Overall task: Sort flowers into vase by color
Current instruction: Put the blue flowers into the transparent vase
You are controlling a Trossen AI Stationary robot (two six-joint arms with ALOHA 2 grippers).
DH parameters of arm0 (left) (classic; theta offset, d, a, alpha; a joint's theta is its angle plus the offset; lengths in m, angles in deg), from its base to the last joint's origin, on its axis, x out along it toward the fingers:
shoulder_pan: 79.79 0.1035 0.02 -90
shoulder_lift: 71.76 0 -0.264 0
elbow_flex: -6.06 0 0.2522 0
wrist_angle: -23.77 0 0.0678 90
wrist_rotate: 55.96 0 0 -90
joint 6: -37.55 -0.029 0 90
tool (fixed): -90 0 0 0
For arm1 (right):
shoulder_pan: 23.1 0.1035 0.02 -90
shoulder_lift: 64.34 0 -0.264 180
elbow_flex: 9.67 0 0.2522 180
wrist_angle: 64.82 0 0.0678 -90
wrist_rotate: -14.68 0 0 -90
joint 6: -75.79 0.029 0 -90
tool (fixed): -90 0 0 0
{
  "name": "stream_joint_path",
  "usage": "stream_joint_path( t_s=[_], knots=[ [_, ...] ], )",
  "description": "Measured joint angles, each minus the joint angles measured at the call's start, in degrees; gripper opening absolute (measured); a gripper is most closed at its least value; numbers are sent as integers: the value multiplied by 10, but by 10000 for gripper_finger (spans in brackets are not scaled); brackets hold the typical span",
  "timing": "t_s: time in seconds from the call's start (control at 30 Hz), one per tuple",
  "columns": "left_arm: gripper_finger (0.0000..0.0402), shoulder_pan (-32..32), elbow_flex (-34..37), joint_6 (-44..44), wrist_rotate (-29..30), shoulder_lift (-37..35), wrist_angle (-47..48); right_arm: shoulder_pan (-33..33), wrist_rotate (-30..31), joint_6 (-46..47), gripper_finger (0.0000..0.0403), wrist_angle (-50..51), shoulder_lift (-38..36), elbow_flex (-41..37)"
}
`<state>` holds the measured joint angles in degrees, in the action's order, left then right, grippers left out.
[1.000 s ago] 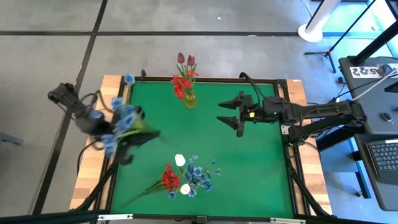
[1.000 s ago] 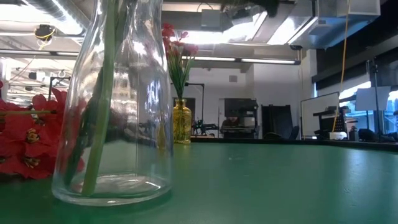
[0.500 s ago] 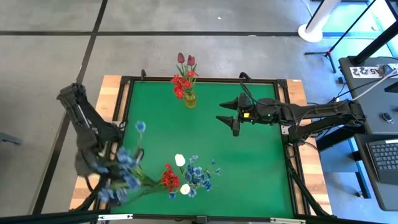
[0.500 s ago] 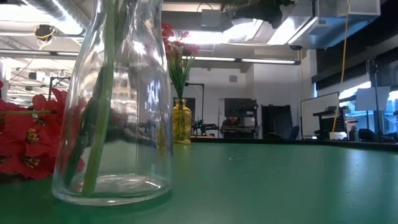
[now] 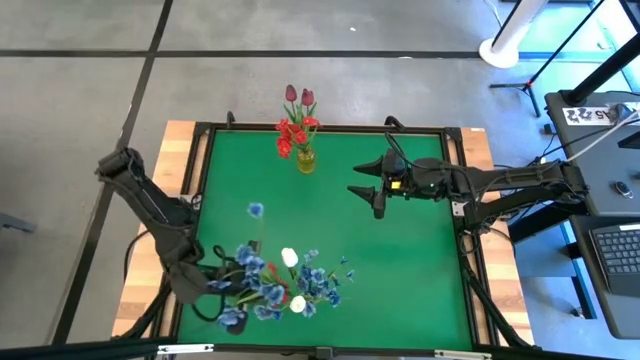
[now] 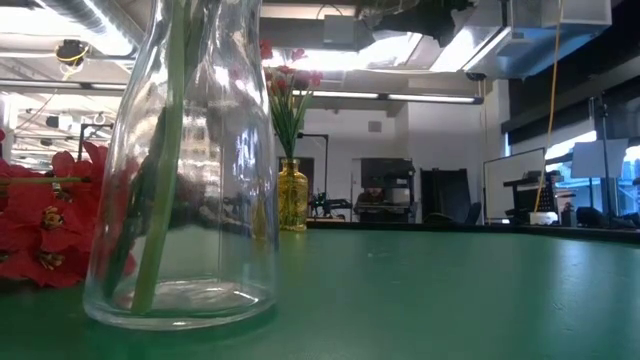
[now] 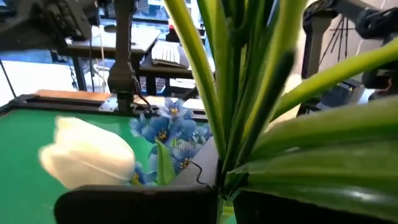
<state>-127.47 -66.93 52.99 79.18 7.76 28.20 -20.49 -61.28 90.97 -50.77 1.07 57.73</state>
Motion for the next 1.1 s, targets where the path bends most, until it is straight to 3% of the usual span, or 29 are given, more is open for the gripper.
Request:
stream_joint_path(
  t_s=[0.37,0.53,1.1],
  knots=[
    [15,40,0,37,-60,68,15,0,0,11,296,18,0,0],
    [37,43,0,47,-62,80,50,0,0,13,296,28,0,0],
    [254,6,0,56,-84,55,101,0,3,13,296,29,0,0]
  ],
)
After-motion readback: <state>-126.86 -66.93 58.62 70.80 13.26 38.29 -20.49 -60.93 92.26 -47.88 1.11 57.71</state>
